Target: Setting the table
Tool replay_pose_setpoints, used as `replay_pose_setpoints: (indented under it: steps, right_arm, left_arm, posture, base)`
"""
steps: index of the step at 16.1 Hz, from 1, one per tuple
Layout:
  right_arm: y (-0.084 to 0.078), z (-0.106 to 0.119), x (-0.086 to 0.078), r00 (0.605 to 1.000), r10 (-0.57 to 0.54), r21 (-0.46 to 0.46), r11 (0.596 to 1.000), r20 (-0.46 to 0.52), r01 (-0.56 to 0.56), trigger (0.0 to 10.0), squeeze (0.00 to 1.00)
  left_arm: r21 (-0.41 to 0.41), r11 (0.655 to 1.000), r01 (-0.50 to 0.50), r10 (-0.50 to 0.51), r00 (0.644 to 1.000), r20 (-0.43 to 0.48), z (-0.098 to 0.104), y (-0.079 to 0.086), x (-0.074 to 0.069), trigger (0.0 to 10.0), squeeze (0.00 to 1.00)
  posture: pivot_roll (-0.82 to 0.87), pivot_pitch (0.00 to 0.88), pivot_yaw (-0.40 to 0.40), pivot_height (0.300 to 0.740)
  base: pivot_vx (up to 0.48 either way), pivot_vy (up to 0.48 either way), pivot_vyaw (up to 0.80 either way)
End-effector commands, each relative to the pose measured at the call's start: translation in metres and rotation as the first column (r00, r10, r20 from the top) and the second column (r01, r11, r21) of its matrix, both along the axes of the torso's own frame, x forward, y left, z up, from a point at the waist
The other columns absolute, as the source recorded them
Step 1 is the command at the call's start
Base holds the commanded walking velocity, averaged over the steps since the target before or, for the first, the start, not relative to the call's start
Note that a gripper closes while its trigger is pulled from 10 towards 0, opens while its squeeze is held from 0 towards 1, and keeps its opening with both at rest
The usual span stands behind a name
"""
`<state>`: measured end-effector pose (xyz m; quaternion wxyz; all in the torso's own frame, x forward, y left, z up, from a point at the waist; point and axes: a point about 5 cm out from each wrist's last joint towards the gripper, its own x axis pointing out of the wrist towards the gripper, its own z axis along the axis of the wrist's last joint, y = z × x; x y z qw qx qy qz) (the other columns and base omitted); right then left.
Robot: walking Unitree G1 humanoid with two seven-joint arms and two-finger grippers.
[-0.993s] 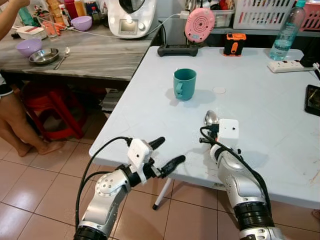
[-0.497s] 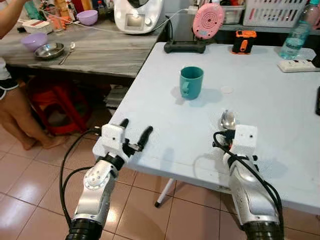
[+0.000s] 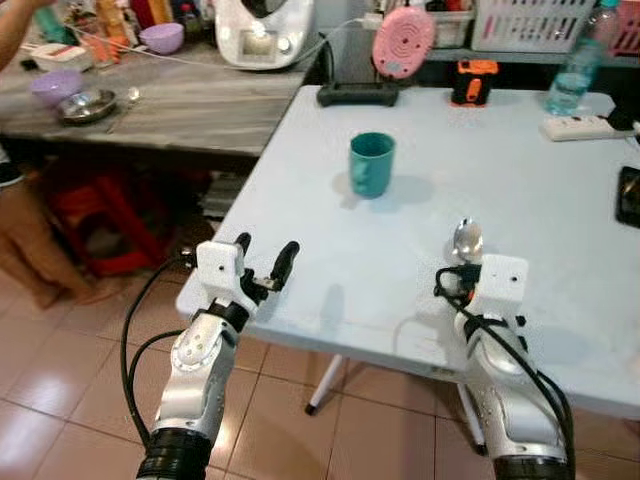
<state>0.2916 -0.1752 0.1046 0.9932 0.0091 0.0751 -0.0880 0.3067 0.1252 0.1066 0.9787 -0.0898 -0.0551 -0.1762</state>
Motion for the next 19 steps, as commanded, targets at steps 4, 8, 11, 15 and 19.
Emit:
replay_pose_setpoints:
  steps: [4,8,11,15,19]
  right_arm:
    - [0.001,0.005,-0.001,1.0,0.003,0.0,1.0,0.024,-0.003,10.0,0.0]
    - [0.001,0.006,0.0,0.999,0.002,0.009,1.0,0.037,-0.002,10.0,0.0]
    - [0.0,0.007,-0.001,0.999,-0.001,0.01,1.0,0.046,0.0,10.0,0.0]
    - [-0.008,0.019,-0.006,0.989,-0.007,-0.038,0.999,0.149,0.013,10.0,0.0]
    - [-0.012,0.027,-0.014,0.975,0.013,-0.097,0.995,0.221,0.009,10.0,0.0]
  left_arm:
    - [-0.006,1.0,-0.022,0.022,1.0,-0.011,-0.001,0.004,0.002,10.0,0.0]
    - [-0.008,1.0,-0.022,0.022,1.0,-0.01,0.0,0.003,0.003,10.0,0.0]
    - [-0.008,1.0,-0.029,0.028,1.0,-0.009,0.0,0.004,0.003,10.0,0.0]
    - [0.017,0.992,-0.126,0.126,0.992,0.0,-0.001,0.017,0.003,10.0,0.0]
    - [0.083,0.967,-0.242,0.242,0.97,0.013,-0.007,0.037,-0.006,10.0,0.0]
  posture:
    - [-0.14,0.026,0.094,0.74]
    - [-0.14,0.025,0.096,0.74]
    - [-0.14,0.025,0.096,0.74]
    - [-0.13,0.025,0.097,0.74]
    - [-0.13,0.026,0.098,0.74]
  base:
    - [0.0,0.249,-0.75]
    - [0.0,0.309,-0.49]
    - [0.0,0.326,0.0]
    - [0.0,0.34,0.0]
    - [0.0,0.343,0.0]
